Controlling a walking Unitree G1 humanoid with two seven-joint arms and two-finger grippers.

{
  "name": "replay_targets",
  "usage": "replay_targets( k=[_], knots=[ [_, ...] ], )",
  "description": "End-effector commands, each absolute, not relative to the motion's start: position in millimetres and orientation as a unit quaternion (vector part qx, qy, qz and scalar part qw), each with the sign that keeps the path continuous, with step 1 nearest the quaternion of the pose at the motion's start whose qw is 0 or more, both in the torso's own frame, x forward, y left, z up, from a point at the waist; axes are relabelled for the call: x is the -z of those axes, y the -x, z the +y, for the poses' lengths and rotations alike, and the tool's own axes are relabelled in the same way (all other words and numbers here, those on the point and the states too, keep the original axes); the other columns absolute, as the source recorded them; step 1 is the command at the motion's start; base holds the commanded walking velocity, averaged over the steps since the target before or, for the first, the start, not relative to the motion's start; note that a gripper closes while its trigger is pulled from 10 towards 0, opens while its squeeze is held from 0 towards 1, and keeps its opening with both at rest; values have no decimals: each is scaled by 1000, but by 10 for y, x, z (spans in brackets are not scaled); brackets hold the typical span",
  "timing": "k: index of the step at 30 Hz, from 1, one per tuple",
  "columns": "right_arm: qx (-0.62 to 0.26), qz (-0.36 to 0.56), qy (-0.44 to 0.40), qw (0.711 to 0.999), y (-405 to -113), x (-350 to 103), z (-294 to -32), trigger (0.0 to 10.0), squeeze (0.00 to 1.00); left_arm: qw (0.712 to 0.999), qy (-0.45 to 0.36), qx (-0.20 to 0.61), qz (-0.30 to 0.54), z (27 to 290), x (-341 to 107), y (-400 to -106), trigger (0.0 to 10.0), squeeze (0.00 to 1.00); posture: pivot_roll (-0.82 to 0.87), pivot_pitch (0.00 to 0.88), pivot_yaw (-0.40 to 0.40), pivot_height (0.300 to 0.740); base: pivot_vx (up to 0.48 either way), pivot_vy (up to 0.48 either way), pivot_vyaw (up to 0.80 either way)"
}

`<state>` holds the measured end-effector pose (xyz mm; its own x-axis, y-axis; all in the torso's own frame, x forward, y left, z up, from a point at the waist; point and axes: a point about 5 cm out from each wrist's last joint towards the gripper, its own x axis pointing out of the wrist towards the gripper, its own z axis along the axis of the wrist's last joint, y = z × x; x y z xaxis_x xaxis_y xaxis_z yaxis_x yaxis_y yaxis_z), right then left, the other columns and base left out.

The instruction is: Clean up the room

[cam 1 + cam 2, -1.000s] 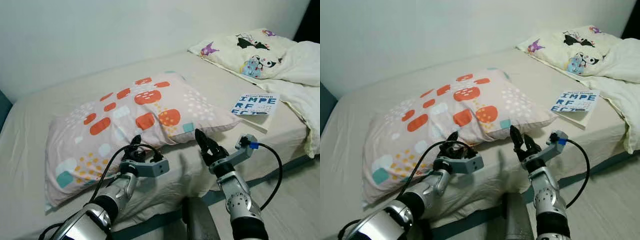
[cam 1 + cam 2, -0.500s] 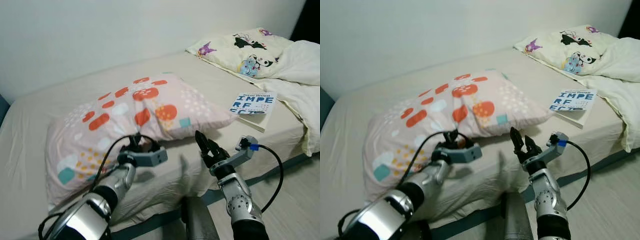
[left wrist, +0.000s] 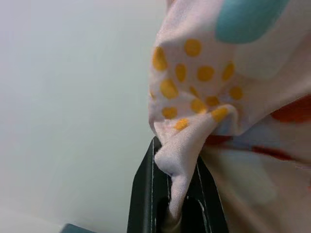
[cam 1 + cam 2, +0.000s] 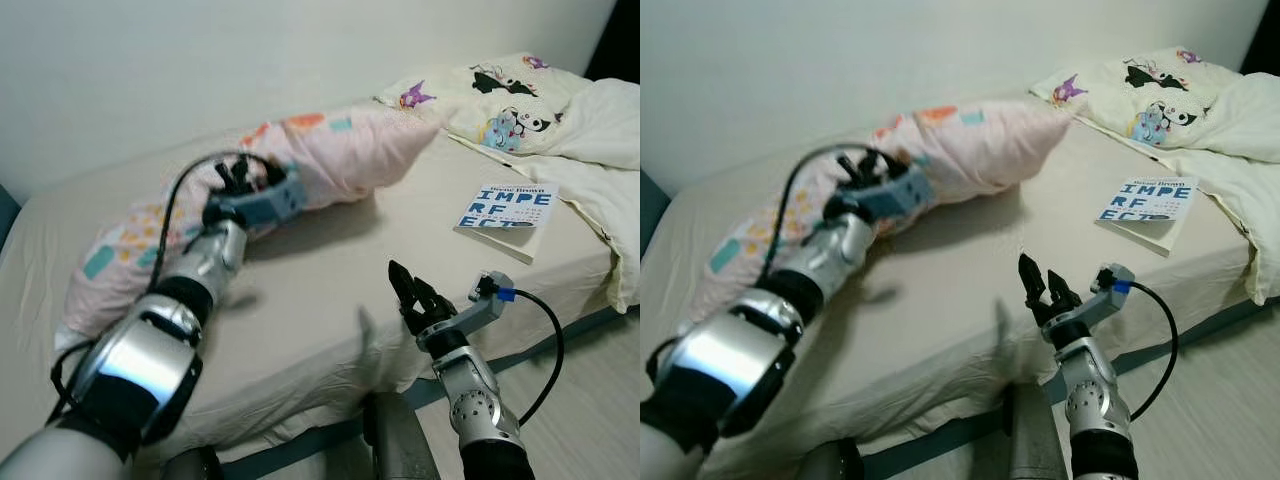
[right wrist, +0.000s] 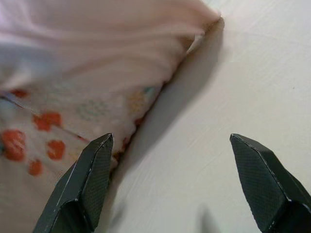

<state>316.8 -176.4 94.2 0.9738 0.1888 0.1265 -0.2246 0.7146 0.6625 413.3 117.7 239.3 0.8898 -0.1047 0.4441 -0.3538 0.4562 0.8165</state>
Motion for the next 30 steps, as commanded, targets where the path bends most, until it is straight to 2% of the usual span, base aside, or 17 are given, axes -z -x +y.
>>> replay_targets(
  k=[1, 2, 5, 6, 7, 8, 9, 13, 17, 20, 25, 26, 29, 30],
  knots=[
    [-111, -21, -358, 927, -3164, -927, -1727, 10000, 0, 817, -512, -109, -243, 1285, -2613, -4158, 0, 0, -233, 102, 87, 550, 0, 0, 0],
    [-111, -21, -358, 927, -3164, -927, -1727, 10000, 0, 817, -512, -109, -243, 1285, -2613, -4158, 0, 0, -233, 102, 87, 550, 0, 0, 0],
    [-113, -23, -357, 927, -3171, -931, -1706, 10000, 0, 811, -506, -221, -196, 1877, -2858, -4168, 0, 0, -236, 101, 90, 550, 0, 0, 0],
    [-112, -23, -357, 927, -3172, -931, -1706, 10000, 0, 827, -468, -262, -167, 2133, -2866, -4135, 0, 0, -236, 100, 92, 550, 0, 0, 0],
    [-112, -23, -357, 927, -3172, -931, -1706, 10000, 0, 827, -468, -262, -167, 2133, -2866, -4135, 0, 0, -236, 100, 92, 550, 0, 0, 0],
    [-112, -23, -358, 927, -3172, -933, -1706, 10000, 0, 848, -408, -318, -117, 2529, -2811, -4050, 0, 0, -234, 105, 92, 550, 0, 0, 0],
    [-112, -23, -358, 927, -3172, -933, -1706, 10000, 0, 848, -408, -318, -117, 2529, -2811, -4050, 0, 0, -234, 105, 92, 550, 0, 0, 0],
    [-113, -23, -359, 926, -3172, -929, -1696, 10000, 0, 859, -353, -370, -37, 2991, -2535, -3879, 0, 0, -223, 106, 87, 550, 0, 0, 0],
    [-116, -19, -361, 925, -3172, -912, -1662, 10000, 0, 856, -343, -386, 13, 3164, -2212, -3747, 0, 0, -215, 107, 81, 550, 0, 0, 0],
    [-117, -18, -361, 925, -3173, -910, -1651, 10000, 0, 856, -340, -389, 26, 3196, -2121, -3711, 0, 0, -219, 108, 81, 550, 0, 0, 0],
    [-118, -18, -362, 924, -3171, -912, -1649, 10000, 0, 860, -263, -422, 119, 3350, -1550, -3447, 0, 0, -212, 108, 81, 550, 0, 0, 0],
    [-118, -17, -362, 924, -3173, -911, -1650, 10000, 0, 860, -267, -408, 151, 3304, -1324, -3373, 0, 0, -209, 110, 81, 550, 0, 0, 0],
    [-118, -17, -362, 925, -3174, -911, -1649, 10000, 0, 860, -272, -402, 157, 3283, -1272, -3360, 0, 0, -209, 110, 81, 550, 0, 0, 0],
    [-118, -17, -363, 924, -3173, -908, -1642, 10000, 0, 869, -281, -367, 177, 3157, -1103, -3347, 0, 0, -204, 116, 83, 550, 0, 0, 0]
  ],
)
